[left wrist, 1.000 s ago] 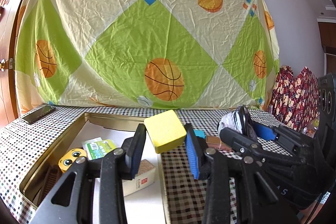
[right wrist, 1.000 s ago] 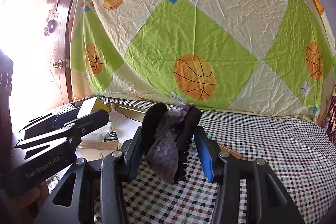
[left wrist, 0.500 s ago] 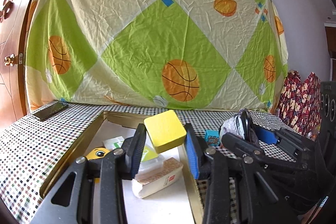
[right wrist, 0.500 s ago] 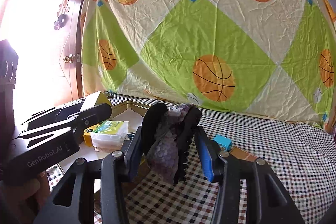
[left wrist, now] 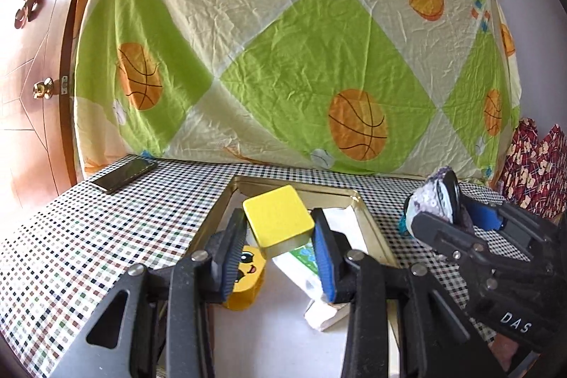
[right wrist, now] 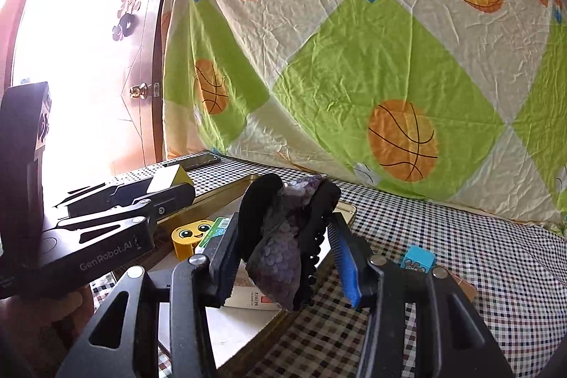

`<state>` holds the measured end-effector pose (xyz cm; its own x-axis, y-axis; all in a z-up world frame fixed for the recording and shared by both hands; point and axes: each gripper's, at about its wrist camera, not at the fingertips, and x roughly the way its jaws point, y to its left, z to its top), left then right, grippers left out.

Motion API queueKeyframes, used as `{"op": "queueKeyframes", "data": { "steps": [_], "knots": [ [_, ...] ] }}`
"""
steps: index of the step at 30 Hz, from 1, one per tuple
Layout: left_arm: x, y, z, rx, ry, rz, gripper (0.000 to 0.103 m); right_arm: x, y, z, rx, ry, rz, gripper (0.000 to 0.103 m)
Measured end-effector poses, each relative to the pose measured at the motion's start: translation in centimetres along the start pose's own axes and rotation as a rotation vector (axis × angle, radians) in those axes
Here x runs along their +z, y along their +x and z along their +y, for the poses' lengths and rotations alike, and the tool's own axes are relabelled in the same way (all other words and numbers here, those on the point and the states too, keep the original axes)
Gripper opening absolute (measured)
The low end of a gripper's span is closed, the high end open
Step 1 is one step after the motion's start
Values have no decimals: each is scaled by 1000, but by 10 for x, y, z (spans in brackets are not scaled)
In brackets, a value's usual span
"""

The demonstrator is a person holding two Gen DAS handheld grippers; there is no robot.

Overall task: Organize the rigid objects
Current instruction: 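Lower the pouch and yellow block into the tin and open both tools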

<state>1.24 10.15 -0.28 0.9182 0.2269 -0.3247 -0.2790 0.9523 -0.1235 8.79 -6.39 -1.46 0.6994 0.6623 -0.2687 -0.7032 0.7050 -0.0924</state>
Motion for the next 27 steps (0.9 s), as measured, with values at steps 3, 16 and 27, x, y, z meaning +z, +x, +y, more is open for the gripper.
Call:
{"op": "queueKeyframes", "data": {
  "steps": [3,16,27],
  "knots": [
    [-1,4,5,18,11,23,36,3,12,3,11,-4,30,50],
    [-4,8,24,56,2,75,36,0,39,23,37,-4,130,50],
    [-4,7,32,65,-4,80,36,-5,72,39,90,-8,227,50]
  ]
}}
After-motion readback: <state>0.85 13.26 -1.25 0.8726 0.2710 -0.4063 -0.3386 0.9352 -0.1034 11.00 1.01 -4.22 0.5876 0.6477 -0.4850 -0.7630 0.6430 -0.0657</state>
